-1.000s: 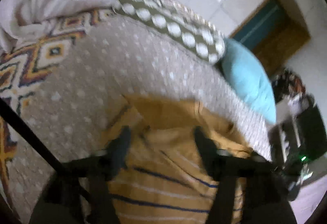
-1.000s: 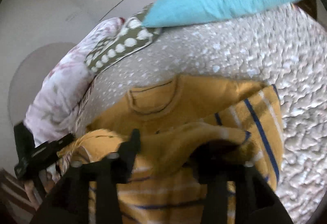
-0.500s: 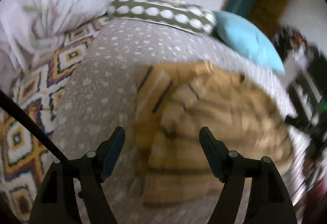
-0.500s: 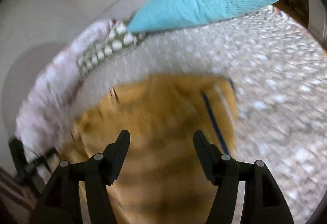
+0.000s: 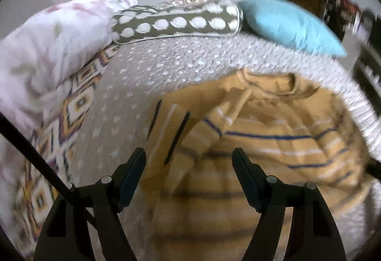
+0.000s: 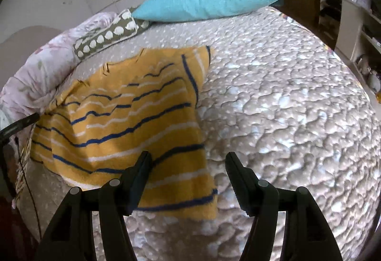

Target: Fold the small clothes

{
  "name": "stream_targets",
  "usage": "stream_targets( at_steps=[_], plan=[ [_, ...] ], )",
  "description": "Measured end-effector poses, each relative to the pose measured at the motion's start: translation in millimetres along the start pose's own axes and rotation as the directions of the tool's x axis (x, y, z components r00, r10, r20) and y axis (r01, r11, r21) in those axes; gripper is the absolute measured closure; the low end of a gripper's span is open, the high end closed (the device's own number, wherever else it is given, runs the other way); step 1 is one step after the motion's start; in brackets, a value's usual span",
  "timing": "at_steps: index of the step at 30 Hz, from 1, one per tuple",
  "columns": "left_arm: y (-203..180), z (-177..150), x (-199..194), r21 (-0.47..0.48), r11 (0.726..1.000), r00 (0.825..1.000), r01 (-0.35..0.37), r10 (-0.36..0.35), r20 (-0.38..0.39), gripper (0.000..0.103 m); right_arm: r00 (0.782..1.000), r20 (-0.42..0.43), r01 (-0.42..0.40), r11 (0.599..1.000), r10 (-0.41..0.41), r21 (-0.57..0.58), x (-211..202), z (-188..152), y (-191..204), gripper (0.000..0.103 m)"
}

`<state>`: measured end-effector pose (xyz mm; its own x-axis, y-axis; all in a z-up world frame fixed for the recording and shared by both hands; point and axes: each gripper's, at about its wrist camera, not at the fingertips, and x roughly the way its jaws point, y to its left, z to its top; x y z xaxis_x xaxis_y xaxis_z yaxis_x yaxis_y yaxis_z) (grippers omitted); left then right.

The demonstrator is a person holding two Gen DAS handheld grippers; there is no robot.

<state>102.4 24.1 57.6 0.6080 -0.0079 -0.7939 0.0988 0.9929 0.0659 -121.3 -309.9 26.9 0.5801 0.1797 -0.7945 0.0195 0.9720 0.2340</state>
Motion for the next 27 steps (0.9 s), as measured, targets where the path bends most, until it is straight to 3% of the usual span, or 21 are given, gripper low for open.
stream_targets(
  at_steps=[2, 4, 6, 9, 10, 11, 12, 13, 15, 21, 25, 27],
  plan=[
    [-1.8, 14.1, 26.6, 0.055, 0.994, 0.995, -0.099, 0.101, -0.028, 0.03, 1.0, 0.007, 0.001, 1.0, -0.001, 0.002, -6.0, -2.9, -1.1, 0.034],
    [17.3, 29.2, 53.6, 0.069, 0.969, 0.969, -0.239, 0.242, -0.049, 0.032, 1.0, 0.017, 0.008, 1.0, -0.008, -0.004, -14.1, -5.4, -2.5, 0.034],
    [49.5, 40.7, 72.6, -0.006, 0.963, 0.957, -0.27, 0.268, -0.113, 0.032, 1.0, 0.027, 0.015, 1.0, -0.015, -0.009, -20.1, -5.7, -1.0, 0.034],
    [92.0, 50.6, 81.8, -0.095, 0.906, 0.906, -0.412, 0.397, -0.145, 0.034, 0.999, 0.037, 0.01, 1.0, -0.01, 0.005, -25.2, -3.5, -5.6, 0.034],
    [107.8, 50.9, 80.6, -0.131, 0.898, 0.903, -0.42, 0.401, -0.154, 0.034, 0.999, 0.042, 0.004, 1.0, -0.005, 0.013, -26.1, -2.5, -6.8, 0.034],
    [119.2, 48.9, 78.0, -0.167, 0.904, 0.915, -0.394, 0.369, -0.162, 0.034, 0.999, 0.047, -0.003, 1.0, 0.002, 0.018, -26.8, -0.9, -7.3, 0.034],
    [133.8, 42.2, 70.0, -0.234, 0.917, 0.943, -0.323, 0.289, -0.167, 0.034, 0.999, 0.053, -0.011, 1.0, 0.009, 0.022, -27.7, 0.0, -7.0, 0.034],
    [142.1, 35.2, 60.7, -0.275, 0.922, 0.959, -0.272, 0.235, -0.158, 0.034, 0.998, 0.059, -0.017, 1.0, 0.016, 0.026, -29.3, 0.8, -7.4, 0.034],
    [147.9, 23.2, 43.0, -0.303, 0.925, 0.972, -0.228, 0.196, -0.132, 0.034, 0.997, 0.076, -0.026, 0.999, 0.023, 0.032, -32.5, 2.8, -6.3, 0.034],
    [114.4, -28.1, -34.4, -0.228, 0.963, 0.989, -0.145, 0.147, -0.006, 0.029, 0.992, 0.12, -0.039, 0.999, 0.039, -0.004, -48.1, 5.2, 11.1, 0.034],
    [78.8, -56.5, -55.8, -0.219, 0.973, 0.997, -0.069, 0.074, 0.017, 0.024, 0.992, 0.114, -0.05, 0.998, 0.053, -0.029, -41.4, 5.0, 27.4, 0.034],
    [61.0, -68.7, -62.7, -0.212, 0.977, 0.999, -0.036, 0.044, 0.029, 0.024, 0.995, 0.098, 0.004, 1.0, -0.003, -0.005, -33.0, 3.3, 28.1, 0.034]
  ],
)
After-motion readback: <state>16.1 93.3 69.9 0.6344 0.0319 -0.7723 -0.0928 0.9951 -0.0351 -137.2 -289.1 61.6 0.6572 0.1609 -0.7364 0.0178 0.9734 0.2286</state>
